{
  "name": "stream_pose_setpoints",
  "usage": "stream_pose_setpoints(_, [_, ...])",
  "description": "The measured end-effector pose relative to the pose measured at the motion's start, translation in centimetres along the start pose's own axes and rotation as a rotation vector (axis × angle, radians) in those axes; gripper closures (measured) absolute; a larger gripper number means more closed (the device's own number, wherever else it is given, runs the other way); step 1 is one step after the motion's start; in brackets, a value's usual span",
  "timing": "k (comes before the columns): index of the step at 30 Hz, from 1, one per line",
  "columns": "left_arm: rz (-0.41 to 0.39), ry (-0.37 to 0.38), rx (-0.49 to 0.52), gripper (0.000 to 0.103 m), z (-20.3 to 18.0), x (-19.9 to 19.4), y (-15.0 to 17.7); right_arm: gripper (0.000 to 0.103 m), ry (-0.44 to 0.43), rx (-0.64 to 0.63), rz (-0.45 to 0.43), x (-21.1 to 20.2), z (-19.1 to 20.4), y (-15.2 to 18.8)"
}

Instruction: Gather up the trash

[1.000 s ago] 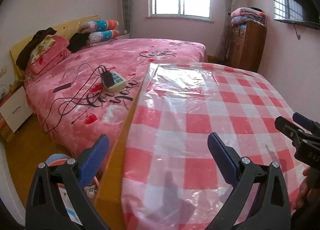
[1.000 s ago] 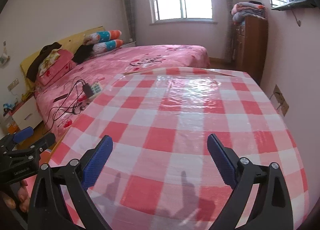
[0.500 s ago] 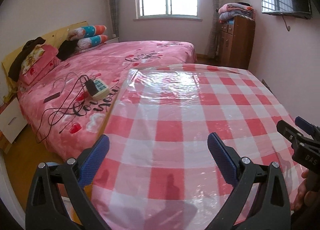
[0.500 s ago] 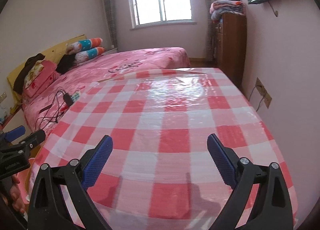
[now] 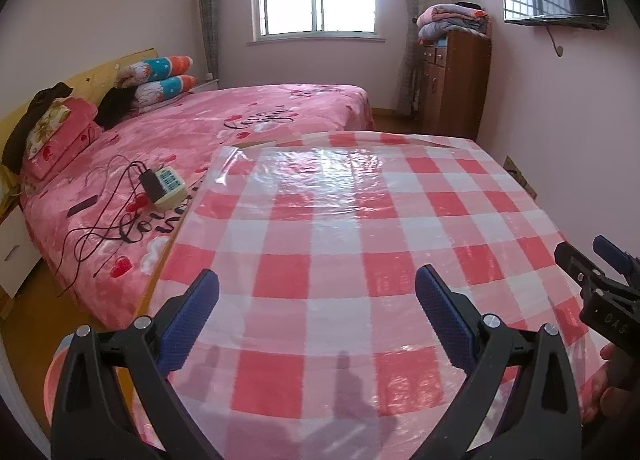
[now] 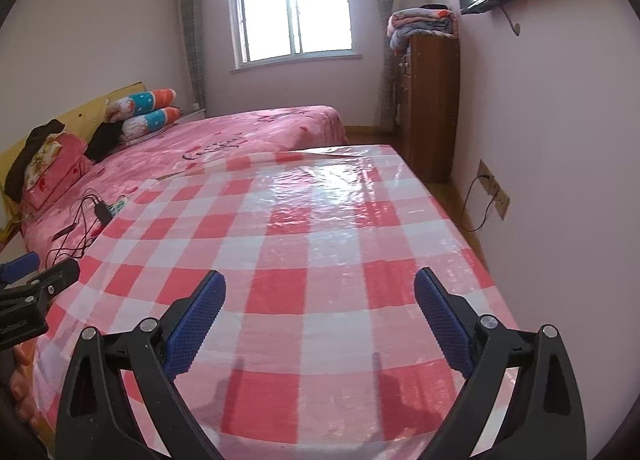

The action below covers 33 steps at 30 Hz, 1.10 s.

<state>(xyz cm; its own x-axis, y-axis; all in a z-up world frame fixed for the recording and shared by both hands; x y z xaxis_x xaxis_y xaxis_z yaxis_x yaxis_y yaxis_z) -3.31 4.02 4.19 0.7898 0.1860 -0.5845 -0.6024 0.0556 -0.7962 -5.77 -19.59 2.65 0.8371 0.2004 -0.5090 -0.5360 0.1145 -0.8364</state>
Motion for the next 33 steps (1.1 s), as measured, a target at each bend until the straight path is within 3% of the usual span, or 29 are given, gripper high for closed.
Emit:
stream_pose_setpoints(16, [-0.004,0.018,0.034,0.004,-3.5,-0.3,-0.2,0.009,0.05,-0.009,-0.017,-0.5,-2.6,0.0])
stream_pose_setpoints(33, [-0.013,0.007,0.054,0.004,-5.2,0.0,0.0,0.009,0.046,-0.005,-0.004,0.1,-3.5,0.5])
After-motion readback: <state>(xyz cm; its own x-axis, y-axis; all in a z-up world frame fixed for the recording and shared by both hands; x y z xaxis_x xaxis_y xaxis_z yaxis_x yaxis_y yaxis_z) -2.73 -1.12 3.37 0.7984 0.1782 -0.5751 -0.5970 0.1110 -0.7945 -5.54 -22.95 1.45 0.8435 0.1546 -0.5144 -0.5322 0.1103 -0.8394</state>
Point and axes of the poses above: each gripper's, at about its wrist camera, not at the fingertips, and x roughly the way its jaws point, z to its left, y to its underside, the point moved 6 cm from there along x, roughly the way its jaws point, and after that the axes turned 12 degrees about -y, right-handed, at the moved point
